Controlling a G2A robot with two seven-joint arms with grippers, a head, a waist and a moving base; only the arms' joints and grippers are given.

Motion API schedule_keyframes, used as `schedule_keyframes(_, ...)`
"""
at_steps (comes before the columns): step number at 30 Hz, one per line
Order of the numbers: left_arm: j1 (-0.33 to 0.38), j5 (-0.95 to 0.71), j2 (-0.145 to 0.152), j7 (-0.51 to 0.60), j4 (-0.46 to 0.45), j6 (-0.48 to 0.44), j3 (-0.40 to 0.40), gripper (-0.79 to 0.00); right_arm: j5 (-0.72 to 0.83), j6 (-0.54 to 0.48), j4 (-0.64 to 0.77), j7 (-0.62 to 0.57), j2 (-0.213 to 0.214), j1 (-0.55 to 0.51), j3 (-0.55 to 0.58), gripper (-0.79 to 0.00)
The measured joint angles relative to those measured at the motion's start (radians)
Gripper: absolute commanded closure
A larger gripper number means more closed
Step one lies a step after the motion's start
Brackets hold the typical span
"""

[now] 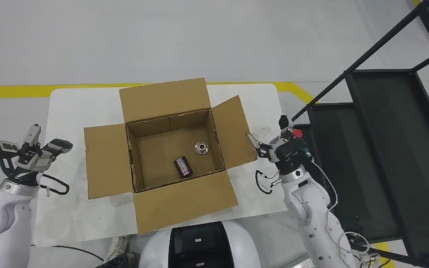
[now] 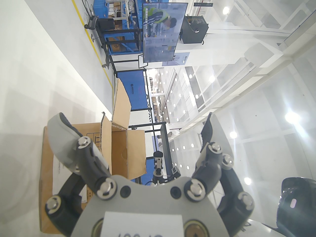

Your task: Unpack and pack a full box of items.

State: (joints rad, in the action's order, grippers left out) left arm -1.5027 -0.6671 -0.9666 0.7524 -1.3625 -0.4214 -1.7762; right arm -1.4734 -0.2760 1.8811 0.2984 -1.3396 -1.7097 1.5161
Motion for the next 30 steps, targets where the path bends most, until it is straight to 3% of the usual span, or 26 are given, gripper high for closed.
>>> schedule_keyframes(8, 0.000, 0.000, 0.000, 0.000, 0.000, 0.000, 0.000, -0.785, 0.088, -0.141, 0.060, -0.249, 0.005, 0.027, -0.076, -0.785)
schedule_keyframes(25, 0.000, 0.000, 0.000, 0.000, 0.000, 0.000, 0.000, -0.785, 0.101, -0.150, 0.058, -0.262, 0.004, 0.029, -0.087, -0.785)
schedule_keyframes(30, 0.000, 0.000, 0.000, 0.000, 0.000, 0.000, 0.000, -0.785, 0.152, -0.208, 0.068, -0.416, 0.007, 0.101, -0.138, -0.785)
